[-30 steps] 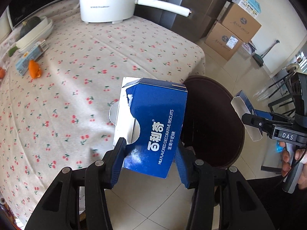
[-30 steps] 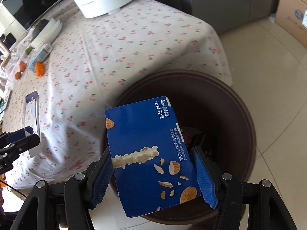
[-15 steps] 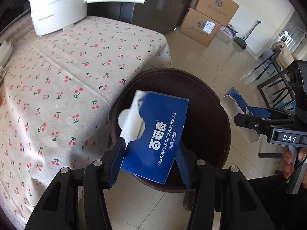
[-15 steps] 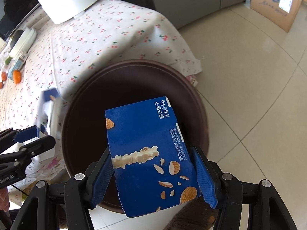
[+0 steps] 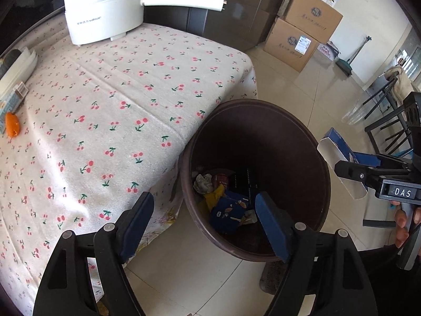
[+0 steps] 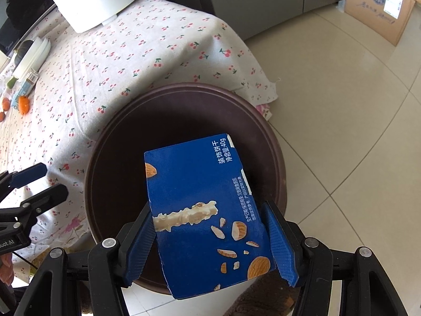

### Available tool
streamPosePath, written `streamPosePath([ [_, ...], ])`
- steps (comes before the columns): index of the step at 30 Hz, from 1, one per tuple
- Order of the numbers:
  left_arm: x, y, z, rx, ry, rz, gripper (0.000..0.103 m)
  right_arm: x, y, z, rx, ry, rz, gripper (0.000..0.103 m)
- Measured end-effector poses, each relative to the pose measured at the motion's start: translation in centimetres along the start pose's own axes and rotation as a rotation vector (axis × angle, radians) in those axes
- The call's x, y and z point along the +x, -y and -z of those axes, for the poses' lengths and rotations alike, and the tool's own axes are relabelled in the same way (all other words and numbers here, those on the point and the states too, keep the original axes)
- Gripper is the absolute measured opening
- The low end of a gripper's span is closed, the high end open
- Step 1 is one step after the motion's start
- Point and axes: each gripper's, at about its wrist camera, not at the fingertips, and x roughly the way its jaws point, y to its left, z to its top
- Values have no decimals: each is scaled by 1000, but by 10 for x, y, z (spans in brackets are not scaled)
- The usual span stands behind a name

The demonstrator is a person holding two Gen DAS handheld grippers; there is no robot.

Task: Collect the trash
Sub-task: 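Carry both boxes over the brown bin and open both tools to drop them, then move both open tools back over the table toward the orange peel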

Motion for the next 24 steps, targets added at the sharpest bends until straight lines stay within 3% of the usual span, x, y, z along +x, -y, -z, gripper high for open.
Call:
streamPosePath([
  [7,-20,-36,10,-66,12,-35,82,4,-12,-7,-2,0,5,70],
  [11,-35,-58,14,-101,30,-52,82,3,-18,-14,27,10,-11,85],
  [24,-73,-118,36,-226,61,-136,82,-2,-78,-31,-29,47,-45,88],
])
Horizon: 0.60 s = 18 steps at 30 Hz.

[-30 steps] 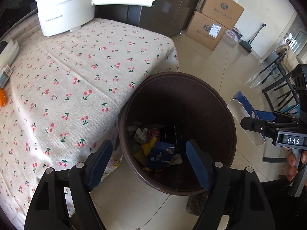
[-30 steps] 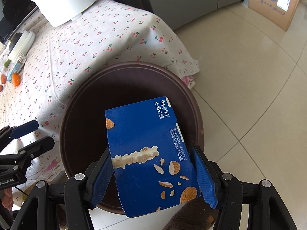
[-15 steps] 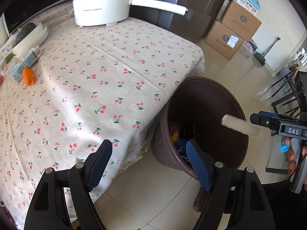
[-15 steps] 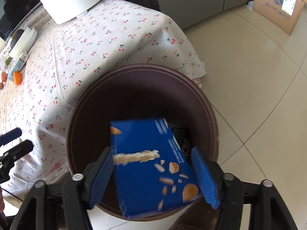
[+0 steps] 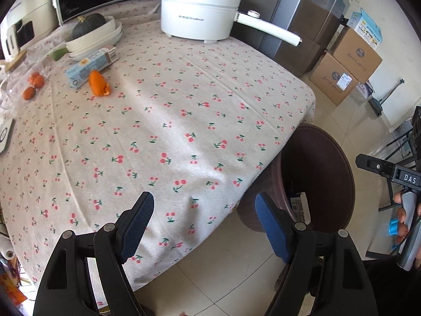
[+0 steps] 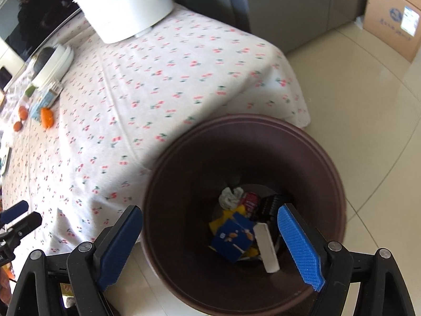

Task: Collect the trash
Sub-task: 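Move both open tools back over the table toward the orange peel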

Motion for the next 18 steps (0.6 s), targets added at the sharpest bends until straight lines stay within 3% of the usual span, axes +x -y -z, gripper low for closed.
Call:
streamPosePath([
  [18,-38,-163,11,-304,40,-263,91,53,-146,-24,-167,-20,-57,90],
])
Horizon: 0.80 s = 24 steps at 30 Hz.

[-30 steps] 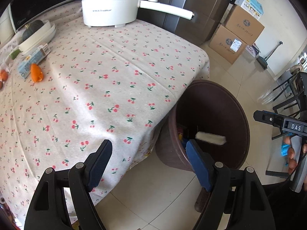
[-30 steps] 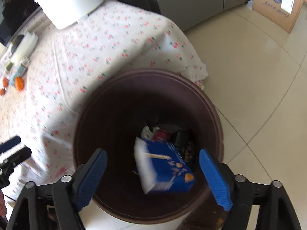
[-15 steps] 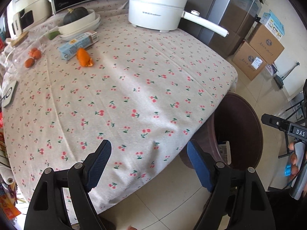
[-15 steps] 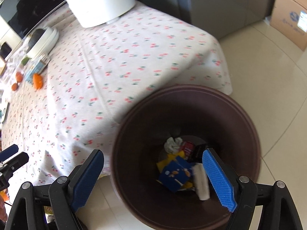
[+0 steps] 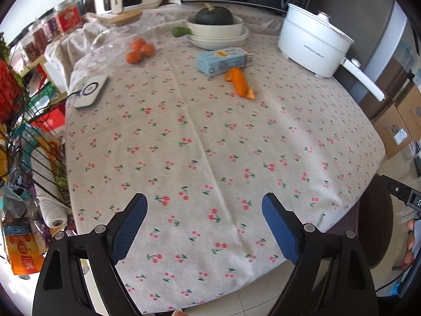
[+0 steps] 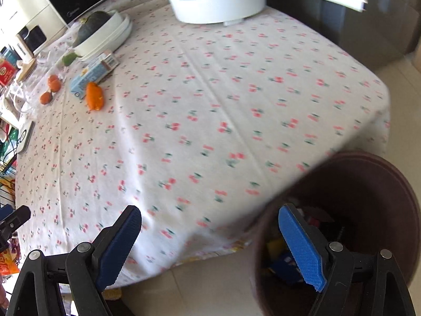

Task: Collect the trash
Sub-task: 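Move both open tools back over the table toward the orange peel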

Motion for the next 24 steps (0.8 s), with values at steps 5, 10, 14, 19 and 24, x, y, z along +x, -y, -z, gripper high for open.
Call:
streamPosePath([
  [5,5,-38,-18,-79,-3,-57,91,37,-44,-27,-42,-35,-4,90],
  [10,12,-64,-31,-150,47,-90,91,79,-99,-59,-114,-30,-32,90],
  [14,22,-83,-36,-206,94,-125,91,108,-135,-80,-152,14,-75,89],
  [19,39,-95,-41,-243,65,-135,91,144,-180,-98,-267,73,-90,84],
  [24,52,-93,-43,-249,38,-146,91,178,-200,-115,-323,100,-82,73],
])
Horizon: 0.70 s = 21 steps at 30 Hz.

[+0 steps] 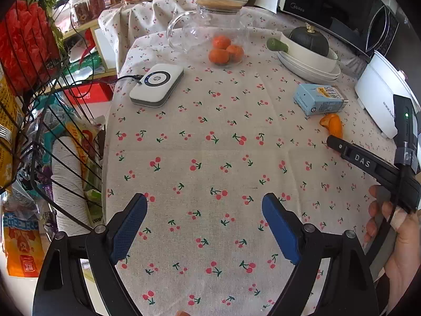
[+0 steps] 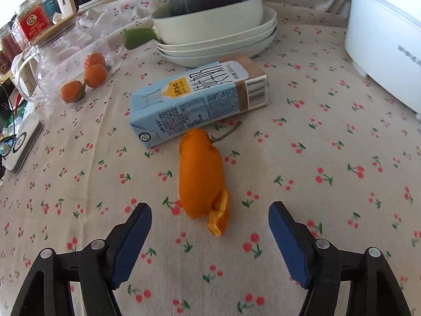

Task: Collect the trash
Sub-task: 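Move both open tools back over the table toward the orange peel, then grasp the orange peel with the right tool and lift it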

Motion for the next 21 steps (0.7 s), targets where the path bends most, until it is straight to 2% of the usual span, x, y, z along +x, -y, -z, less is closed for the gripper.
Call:
streamPosePath([
  [2,3,3,0,9,-3,-11,91,13,0,-6,-2,-4,-1,60],
  [4,6,4,0,11,-13,-14,91,17,-1,-9,-13,19,8,55],
  [6,8,6,0,13,-18,-18,91,19,-3,-12,-26,27,12,38],
  [7,9,7,0,16,-20,-21,91,19,-3,-13,-32,31,13,26],
  [10,11,13,1,32,-29,-13,91,10,2,-11,-18,36,-11,21],
  [12,11,20,2,62,-41,18,91,-1,7,-6,-17,40,-25,20],
  [17,7,55,-4,201,-29,93,91,-37,33,15,10,13,-63,20],
  [21,16,96,-22,363,-9,125,91,-63,63,32,-1,1,-39,20],
])
